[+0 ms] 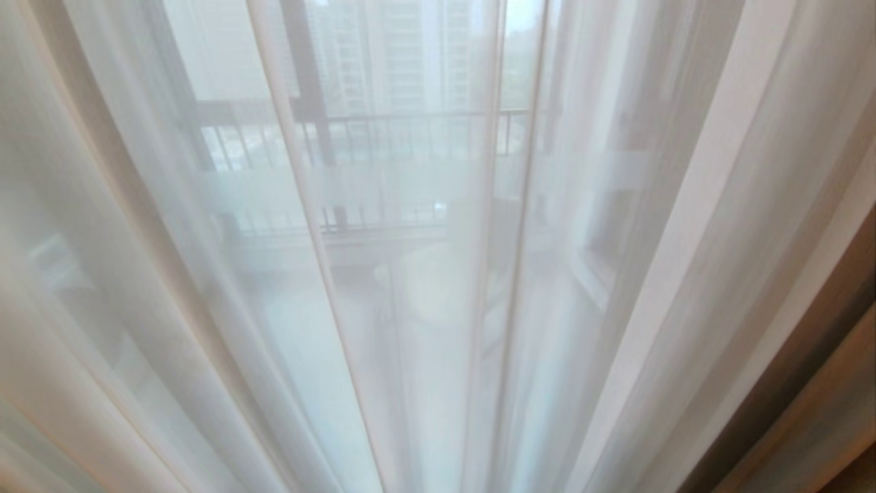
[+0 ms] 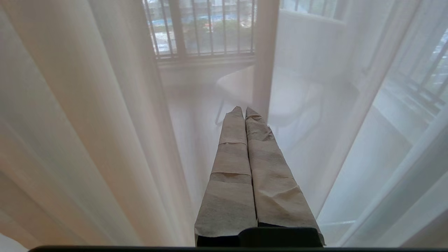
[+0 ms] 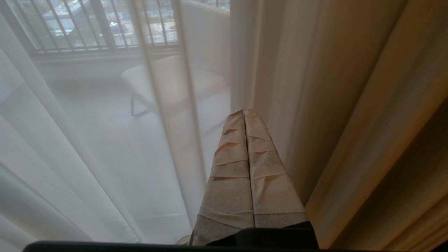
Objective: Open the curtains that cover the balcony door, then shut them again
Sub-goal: Close the outer curtains on both sides
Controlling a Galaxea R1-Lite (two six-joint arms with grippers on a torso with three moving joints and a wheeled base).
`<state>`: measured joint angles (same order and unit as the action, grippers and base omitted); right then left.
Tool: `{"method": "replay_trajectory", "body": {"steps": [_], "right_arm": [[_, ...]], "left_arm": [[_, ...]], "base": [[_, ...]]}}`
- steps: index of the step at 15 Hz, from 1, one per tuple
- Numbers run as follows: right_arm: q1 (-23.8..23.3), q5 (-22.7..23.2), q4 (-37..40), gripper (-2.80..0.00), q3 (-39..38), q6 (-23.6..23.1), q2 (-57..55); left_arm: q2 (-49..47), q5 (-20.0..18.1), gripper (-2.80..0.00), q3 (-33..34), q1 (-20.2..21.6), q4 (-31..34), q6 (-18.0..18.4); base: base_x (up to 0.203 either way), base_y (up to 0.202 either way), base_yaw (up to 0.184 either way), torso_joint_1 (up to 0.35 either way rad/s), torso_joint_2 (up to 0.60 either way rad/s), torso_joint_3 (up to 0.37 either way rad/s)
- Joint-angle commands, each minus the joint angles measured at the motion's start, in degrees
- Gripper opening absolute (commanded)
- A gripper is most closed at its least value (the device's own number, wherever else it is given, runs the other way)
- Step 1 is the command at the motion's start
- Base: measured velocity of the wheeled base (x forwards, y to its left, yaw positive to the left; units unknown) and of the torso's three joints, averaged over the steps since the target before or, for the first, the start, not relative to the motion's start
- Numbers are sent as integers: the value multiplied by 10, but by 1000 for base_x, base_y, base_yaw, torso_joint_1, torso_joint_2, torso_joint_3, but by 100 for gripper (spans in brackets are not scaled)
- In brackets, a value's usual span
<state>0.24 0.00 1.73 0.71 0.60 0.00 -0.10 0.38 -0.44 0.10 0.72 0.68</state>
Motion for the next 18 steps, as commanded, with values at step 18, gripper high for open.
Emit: {"method": "replay_trajectory", "body": {"steps": [18], "right_arm": [[0,0,0,-280,0,0,-1]], "left_arm": [[1,1,-280,0,0,-1,0]], "base": [[0,-153,2,2,1,1]]}}
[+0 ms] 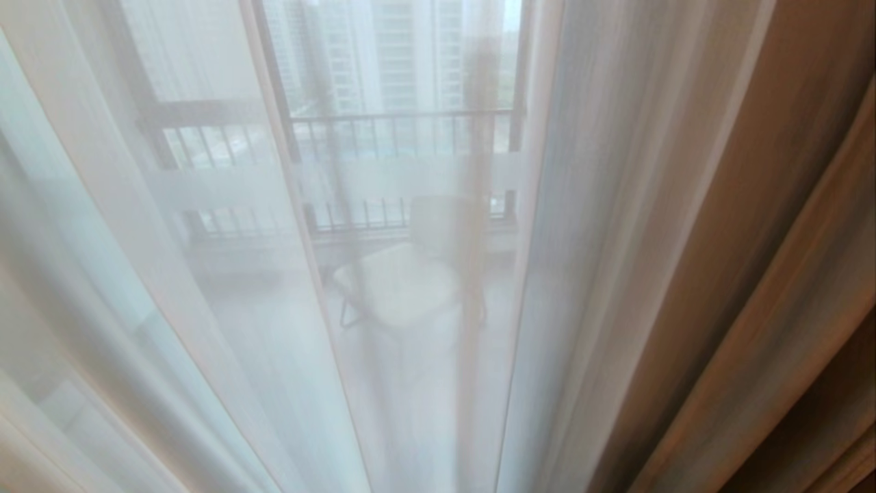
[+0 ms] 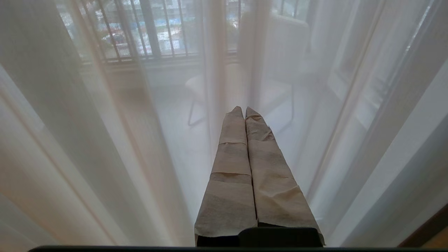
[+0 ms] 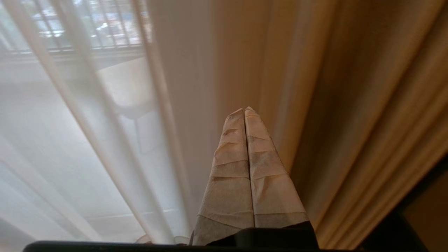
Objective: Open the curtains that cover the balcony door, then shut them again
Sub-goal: Close the outer curtains on both sides
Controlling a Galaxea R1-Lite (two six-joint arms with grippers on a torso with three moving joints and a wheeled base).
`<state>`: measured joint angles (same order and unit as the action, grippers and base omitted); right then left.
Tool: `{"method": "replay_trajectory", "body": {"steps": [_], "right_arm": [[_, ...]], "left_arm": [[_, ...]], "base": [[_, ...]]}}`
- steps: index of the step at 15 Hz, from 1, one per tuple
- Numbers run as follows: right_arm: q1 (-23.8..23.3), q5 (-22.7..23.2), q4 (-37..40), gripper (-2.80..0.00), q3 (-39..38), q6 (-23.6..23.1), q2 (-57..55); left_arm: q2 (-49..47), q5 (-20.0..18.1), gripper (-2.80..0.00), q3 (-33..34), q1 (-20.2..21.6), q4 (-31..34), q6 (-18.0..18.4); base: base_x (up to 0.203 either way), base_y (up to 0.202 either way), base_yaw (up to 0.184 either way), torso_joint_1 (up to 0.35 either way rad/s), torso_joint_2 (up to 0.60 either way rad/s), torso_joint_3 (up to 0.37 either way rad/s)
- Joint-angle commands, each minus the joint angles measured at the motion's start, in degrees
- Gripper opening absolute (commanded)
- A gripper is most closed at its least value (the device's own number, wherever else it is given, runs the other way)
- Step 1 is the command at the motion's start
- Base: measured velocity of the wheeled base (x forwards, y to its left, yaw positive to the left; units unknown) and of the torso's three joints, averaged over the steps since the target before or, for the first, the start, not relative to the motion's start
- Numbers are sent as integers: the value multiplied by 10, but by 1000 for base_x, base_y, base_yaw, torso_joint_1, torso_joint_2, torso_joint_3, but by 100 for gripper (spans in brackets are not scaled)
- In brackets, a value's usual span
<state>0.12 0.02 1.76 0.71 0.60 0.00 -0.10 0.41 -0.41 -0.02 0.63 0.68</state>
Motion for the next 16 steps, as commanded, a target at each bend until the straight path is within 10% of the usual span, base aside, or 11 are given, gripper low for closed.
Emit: {"method": "replay_trajectory", "body": {"steps": [1,16], "right_arm": [[1,0,0,-280,0,0,-1],[1,0,0,-280,0,0,-1]], "left_arm": [[1,0,-280,0,1,0,0],[1,0,-280,1,1,-1,-1]], "base": [[0,0,0,0,0,0],[0,0,0,0,0,0]]}}
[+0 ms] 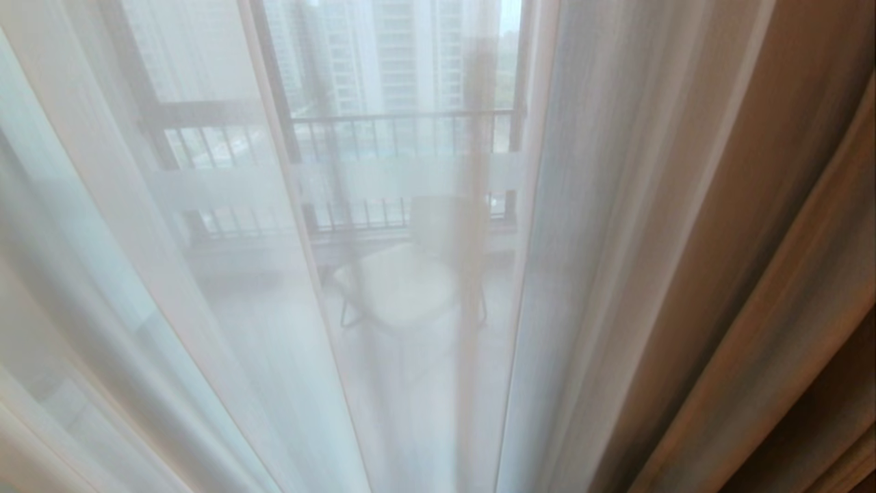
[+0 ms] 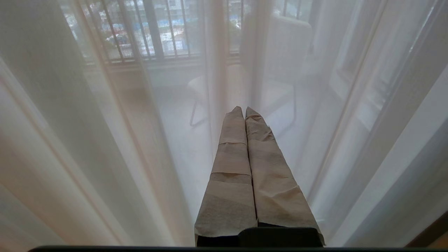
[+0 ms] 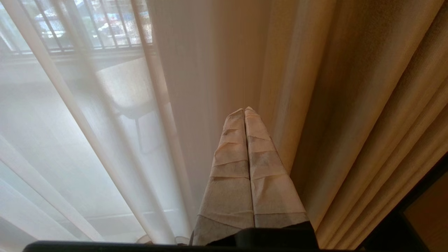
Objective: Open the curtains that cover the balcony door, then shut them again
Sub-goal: Close the outer curtains on both sides
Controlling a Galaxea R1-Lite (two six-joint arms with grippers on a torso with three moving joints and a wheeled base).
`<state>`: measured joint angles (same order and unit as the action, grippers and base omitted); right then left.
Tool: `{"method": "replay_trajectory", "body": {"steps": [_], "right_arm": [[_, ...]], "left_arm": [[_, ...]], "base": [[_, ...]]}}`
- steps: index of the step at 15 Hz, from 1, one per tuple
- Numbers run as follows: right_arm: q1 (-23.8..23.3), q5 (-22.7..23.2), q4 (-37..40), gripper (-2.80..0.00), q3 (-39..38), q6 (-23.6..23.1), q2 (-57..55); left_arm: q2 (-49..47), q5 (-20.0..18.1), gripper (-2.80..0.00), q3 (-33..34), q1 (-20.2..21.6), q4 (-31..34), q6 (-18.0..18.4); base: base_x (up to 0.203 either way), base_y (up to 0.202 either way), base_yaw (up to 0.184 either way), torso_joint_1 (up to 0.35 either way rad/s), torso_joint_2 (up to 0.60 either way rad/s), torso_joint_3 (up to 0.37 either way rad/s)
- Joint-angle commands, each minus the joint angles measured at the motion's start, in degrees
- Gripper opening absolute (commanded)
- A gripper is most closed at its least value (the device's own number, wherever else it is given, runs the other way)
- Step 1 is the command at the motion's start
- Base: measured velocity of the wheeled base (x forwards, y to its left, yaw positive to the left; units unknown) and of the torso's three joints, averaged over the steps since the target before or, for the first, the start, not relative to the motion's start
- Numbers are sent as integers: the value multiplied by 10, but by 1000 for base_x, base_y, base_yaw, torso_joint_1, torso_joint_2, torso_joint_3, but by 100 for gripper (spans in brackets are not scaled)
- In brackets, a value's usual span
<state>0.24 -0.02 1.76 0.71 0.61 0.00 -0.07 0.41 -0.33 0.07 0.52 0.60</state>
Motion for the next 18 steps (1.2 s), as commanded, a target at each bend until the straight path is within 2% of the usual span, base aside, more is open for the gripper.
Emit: {"method": "replay_trajectory", "body": {"steps": [1,15,18], "right_arm": [[0,0,0,-280,0,0,-1],[0,0,-1,-280,-1,-5,-1],[-2,-2,-14,-280,1,-7,-34]], "left_arm": [[1,0,-280,0,0,0,0],[1,0,-280,0,0,0,-1],[1,0,-280,0,0,0,-1]], "base": [[0,0,0,0,0,0],[0,0,0,0,0,0],[0,0,0,0,0,0]]}}
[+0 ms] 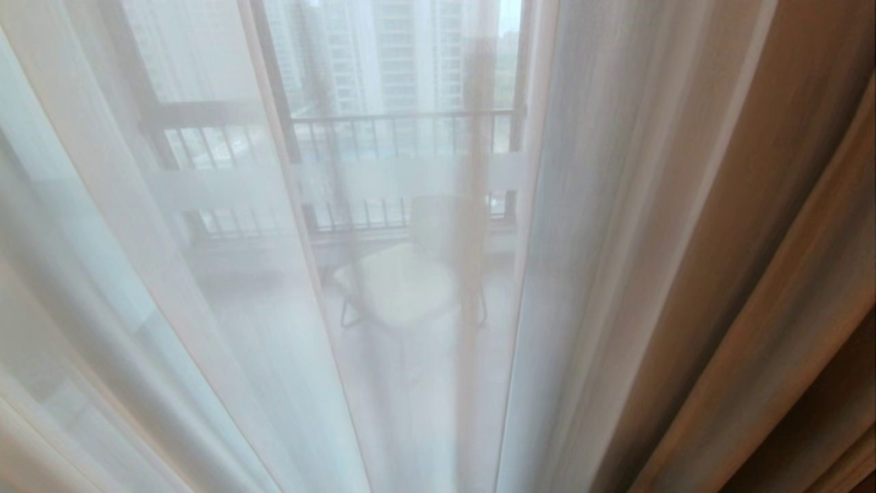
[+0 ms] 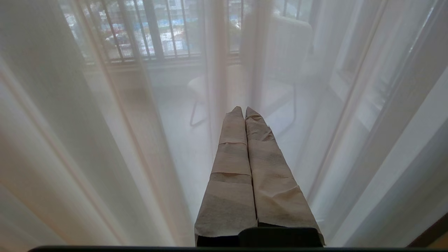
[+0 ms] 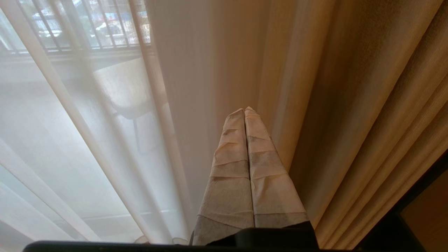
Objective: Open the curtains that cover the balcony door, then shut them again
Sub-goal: Close the outer curtains on both sides
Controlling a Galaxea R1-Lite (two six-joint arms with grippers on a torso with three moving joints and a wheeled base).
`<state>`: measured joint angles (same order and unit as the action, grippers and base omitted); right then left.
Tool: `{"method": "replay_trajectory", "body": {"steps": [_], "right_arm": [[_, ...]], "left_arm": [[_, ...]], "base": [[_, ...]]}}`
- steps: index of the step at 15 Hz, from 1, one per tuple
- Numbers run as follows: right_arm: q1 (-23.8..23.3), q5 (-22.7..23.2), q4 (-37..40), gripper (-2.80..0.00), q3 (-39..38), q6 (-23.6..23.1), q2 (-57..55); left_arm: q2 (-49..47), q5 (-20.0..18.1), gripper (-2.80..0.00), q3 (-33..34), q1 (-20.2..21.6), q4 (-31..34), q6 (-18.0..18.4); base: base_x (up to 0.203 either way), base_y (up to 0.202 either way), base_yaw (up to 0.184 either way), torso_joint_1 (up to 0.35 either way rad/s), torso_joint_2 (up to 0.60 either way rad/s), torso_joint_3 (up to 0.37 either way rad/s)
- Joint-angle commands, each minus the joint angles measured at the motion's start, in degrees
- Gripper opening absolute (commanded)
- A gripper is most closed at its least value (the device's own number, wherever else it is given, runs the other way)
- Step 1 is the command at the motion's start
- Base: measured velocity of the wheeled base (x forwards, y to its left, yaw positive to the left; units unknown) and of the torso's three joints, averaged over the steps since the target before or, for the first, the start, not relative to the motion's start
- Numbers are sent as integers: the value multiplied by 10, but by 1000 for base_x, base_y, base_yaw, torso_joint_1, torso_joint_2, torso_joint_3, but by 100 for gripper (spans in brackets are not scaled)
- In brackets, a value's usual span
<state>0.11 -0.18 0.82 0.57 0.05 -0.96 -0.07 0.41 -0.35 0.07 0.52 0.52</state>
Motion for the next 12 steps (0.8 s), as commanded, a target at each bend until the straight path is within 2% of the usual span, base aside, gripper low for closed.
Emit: {"method": "replay_trajectory", "body": {"steps": [1,3,5,7,10,11,12], "right_arm": [[-1,1,-20,-280,6,-2,-52],[-5,2,-66,-280,23,-1,-126],[-31,2,-126,-280,58,2,-208],[-104,1,-176,-280,121,7,-275],[-211,1,-194,-280,208,13,-335],[-233,1,-195,-280,229,13,-353],[-241,1,-195,0,245,13,-367]], "left_arm": [[1,1,-280,0,0,0,0],[1,0,-280,0,0,0,0],[1,0,-280,0,0,0,0],[1,1,-280,0,0,0,0],[1,1,-280,0,0,0,0],[1,1,-280,0,0,0,0],[1,0,-280,0,0,0,0]], "base": [[0,0,0,0,0,0],[0,0,0,0,0,0],[0,0,0,0,0,0],[0,0,0,0,0,0],[0,0,0,0,0,0],[0,0,0,0,0,0],[0,0,0,0,0,0]]}}
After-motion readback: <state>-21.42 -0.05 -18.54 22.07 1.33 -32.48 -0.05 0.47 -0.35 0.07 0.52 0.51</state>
